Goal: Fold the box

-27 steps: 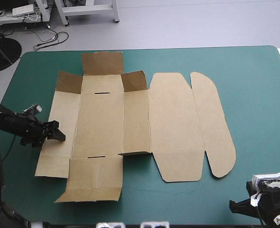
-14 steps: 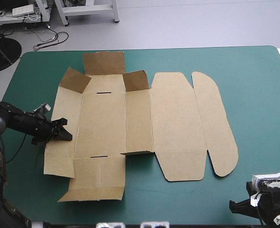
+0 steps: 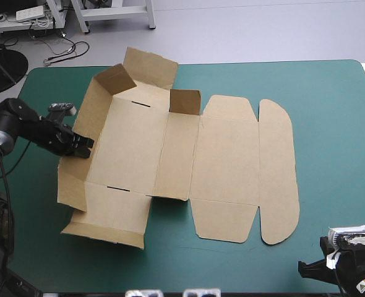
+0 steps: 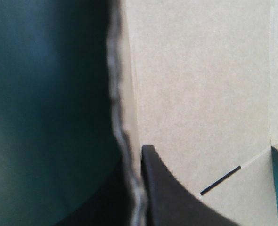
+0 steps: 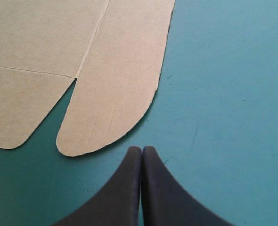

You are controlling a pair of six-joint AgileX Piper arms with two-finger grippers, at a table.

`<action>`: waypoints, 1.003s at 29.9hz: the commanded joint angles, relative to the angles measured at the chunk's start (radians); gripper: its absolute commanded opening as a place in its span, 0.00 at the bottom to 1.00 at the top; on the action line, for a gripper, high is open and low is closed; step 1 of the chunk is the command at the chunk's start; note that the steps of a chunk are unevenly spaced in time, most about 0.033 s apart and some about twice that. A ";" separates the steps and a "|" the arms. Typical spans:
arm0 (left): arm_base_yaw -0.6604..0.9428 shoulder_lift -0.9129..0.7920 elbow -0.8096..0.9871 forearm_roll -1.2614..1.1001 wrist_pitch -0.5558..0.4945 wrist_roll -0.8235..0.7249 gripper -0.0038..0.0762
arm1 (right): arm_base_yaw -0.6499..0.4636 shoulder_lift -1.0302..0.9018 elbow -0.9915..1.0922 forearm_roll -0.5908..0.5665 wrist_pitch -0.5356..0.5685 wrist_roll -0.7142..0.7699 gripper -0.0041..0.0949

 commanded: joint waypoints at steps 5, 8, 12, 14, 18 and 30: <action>-0.245 -0.120 -0.189 0.304 0.073 0.053 0.04 | 0.002 0.014 -0.028 0.019 -0.054 -0.003 0.03; -0.348 -0.120 -0.218 0.406 0.038 0.071 0.04 | 0.002 0.014 -0.028 0.019 -0.054 -0.003 0.03; -0.467 -0.120 -0.238 0.524 -0.097 0.068 0.04 | 0.002 0.014 -0.028 0.019 -0.054 -0.003 0.03; -0.521 -0.120 -0.238 0.583 -0.166 0.068 0.04 | 0.002 0.014 -0.028 0.019 -0.054 -0.003 0.03; -0.622 -0.120 -0.238 0.728 -0.268 0.070 0.04 | 0.002 0.014 -0.028 0.030 -0.054 -0.003 0.03; -0.948 -0.120 -0.238 0.980 -0.365 0.004 0.04 | 0.002 0.014 -0.028 0.046 -0.072 -0.007 0.03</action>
